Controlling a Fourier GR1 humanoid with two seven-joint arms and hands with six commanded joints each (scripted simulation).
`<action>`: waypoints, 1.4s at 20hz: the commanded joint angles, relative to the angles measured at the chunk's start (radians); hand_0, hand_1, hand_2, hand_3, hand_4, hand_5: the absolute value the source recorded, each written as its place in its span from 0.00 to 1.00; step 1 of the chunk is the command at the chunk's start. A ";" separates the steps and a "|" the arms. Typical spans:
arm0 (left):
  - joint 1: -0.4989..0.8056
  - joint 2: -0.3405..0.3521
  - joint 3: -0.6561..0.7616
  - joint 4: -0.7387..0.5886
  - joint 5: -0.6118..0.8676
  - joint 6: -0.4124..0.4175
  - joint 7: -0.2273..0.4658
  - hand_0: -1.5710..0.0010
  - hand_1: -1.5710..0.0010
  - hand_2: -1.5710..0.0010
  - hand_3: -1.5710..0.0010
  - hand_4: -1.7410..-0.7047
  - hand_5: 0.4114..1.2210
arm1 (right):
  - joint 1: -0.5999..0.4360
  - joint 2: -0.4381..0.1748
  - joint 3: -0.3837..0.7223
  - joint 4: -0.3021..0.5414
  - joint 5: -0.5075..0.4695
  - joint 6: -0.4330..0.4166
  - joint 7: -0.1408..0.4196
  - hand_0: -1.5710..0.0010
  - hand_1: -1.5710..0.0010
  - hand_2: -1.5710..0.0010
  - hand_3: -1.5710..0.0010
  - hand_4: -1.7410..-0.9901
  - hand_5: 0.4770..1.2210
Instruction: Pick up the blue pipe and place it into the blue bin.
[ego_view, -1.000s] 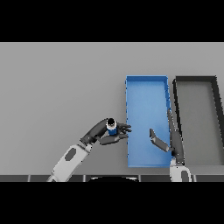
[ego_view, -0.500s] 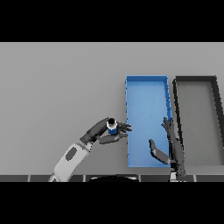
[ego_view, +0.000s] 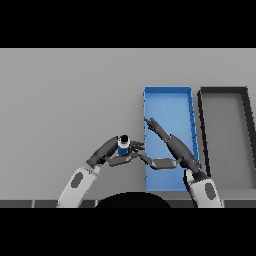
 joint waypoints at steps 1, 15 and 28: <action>0.004 -0.002 -0.001 0.013 -0.012 0.001 -0.002 0.00 0.00 0.00 0.00 0.26 1.00 | -0.033 0.007 0.028 -0.007 0.007 0.004 0.028 1.00 1.00 0.97 1.00 0.59 0.11; -0.007 -0.034 0.057 0.027 -0.022 -0.068 -0.002 0.00 0.00 0.00 0.00 0.26 1.00 | -0.458 0.076 0.121 0.148 -0.068 0.079 0.211 0.98 0.97 0.94 1.00 0.74 0.05; 0.031 -0.081 0.095 0.021 -0.026 -0.122 0.042 0.00 0.00 0.00 0.05 0.03 1.00 | -0.528 0.136 0.164 0.251 -0.114 0.072 0.137 0.12 0.12 0.11 0.20 0.12 0.61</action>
